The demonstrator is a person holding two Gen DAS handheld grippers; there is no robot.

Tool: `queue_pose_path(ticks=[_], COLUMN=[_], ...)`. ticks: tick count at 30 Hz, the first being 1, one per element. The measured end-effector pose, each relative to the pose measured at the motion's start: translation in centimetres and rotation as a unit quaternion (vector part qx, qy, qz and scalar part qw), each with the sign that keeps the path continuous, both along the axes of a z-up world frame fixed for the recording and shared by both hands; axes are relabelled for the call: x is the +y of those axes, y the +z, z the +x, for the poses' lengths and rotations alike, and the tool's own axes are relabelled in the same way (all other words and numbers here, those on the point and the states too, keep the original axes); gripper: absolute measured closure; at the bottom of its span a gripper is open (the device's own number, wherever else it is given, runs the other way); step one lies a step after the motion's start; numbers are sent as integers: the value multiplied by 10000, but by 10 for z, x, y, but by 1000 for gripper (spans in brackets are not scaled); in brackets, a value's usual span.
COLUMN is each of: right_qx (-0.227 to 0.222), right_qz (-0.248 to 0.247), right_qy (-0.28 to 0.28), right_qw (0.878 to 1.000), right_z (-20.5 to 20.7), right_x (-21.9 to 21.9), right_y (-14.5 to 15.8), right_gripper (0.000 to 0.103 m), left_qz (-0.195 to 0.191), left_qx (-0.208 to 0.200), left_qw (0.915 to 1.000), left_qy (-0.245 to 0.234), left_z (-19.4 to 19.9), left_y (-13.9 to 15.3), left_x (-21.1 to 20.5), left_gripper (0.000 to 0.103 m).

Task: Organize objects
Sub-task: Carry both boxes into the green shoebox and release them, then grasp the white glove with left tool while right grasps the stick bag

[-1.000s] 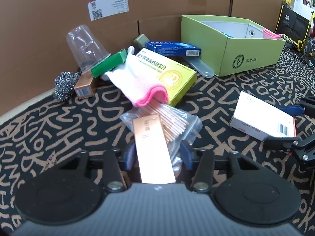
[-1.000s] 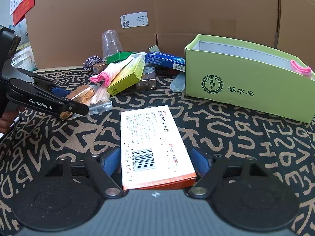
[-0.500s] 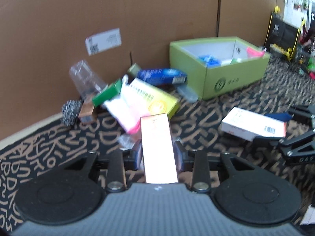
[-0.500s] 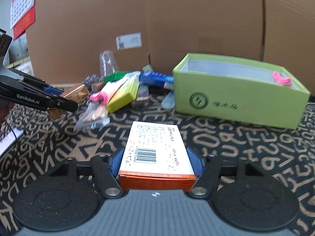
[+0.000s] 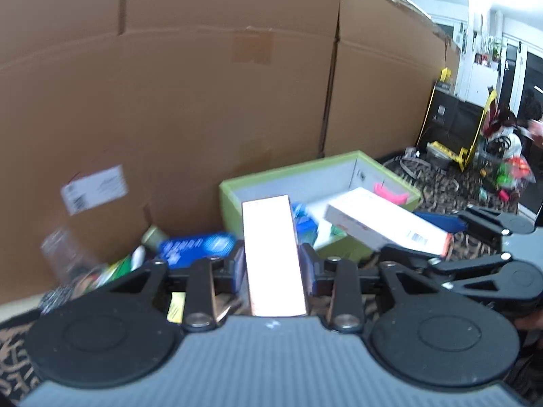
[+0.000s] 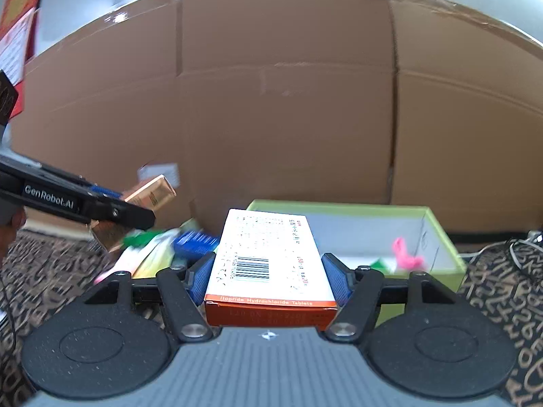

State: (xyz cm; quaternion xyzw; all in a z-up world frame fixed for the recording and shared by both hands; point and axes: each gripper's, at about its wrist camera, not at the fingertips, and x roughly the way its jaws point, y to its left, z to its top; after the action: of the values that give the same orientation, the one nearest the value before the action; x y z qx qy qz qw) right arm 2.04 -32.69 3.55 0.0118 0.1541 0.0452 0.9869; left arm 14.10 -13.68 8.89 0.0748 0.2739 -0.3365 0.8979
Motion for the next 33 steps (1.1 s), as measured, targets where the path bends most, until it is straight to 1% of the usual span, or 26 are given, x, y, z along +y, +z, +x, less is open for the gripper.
queue_pose_path(ticks=[4,6,8,10,12,14,17,18,19,20,21,22,24,27,29,31,33], right_qx=[-94,-93,-79,-13,112,264,392,386,369,362,354,328,296,284,138,-65,-244], right_qz=[-137,-162,-190,-317,-367,-262,-159,-207,-263,-301,-312,-307,-292,-277,-159,-35,35], right_qy=[-306,-411,-488,-650,-778,-847,-932,-928,-912,-898,-889,-851,-736,-782,-748,-654,-574], right_qw=[9994,9990,9986,9974,9962,9957,9947,9947,9948,9948,9949,9954,9964,9961,9970,9978,9980], right_z=[32,49,65,79,92,101,110,111,113,113,112,111,103,93,78,60,39], right_x=[-11,-16,-22,-25,-30,-39,-48,-49,-49,-49,-50,-51,-49,-47,-46,-42,-36], right_y=[2,0,-5,-13,-22,-30,-41,-43,-45,-46,-47,-46,-45,-38,-28,-17,-10], right_gripper=[32,32,32,32,32,32,32,31,29,25,16,11,10,10,9,5,3], left_qz=[-131,-107,-114,-108,-20,62,119,136,102,49,-10,-106,-246,-255,-260,-299,-391], left_qx=[18,-26,104,282,371,455,499,460,375,301,226,111,-27,-4,-41,-138,-260], left_qw=[9999,9999,9999,9995,9992,9988,9985,9987,9992,9995,9996,9994,9989,9987,9988,9988,9985], left_qy=[-24,28,29,64,109,152,167,153,119,97,173,326,408,431,418,358,271], left_z=[25,40,56,73,88,98,107,108,108,106,103,99,93,86,77,62,42], left_y=[3,-1,-10,-22,-35,-49,-60,-62,-64,-63,-62,-61,-55,-48,-42,-32,-22], left_x=[-35,-52,-65,-76,-86,-94,-102,-104,-104,-103,-101,-97,-90,-83,-77,-68,-53], left_gripper=[70,70,70,70,70,70,69,67,60,31,7,2,0,0,0,0,0])
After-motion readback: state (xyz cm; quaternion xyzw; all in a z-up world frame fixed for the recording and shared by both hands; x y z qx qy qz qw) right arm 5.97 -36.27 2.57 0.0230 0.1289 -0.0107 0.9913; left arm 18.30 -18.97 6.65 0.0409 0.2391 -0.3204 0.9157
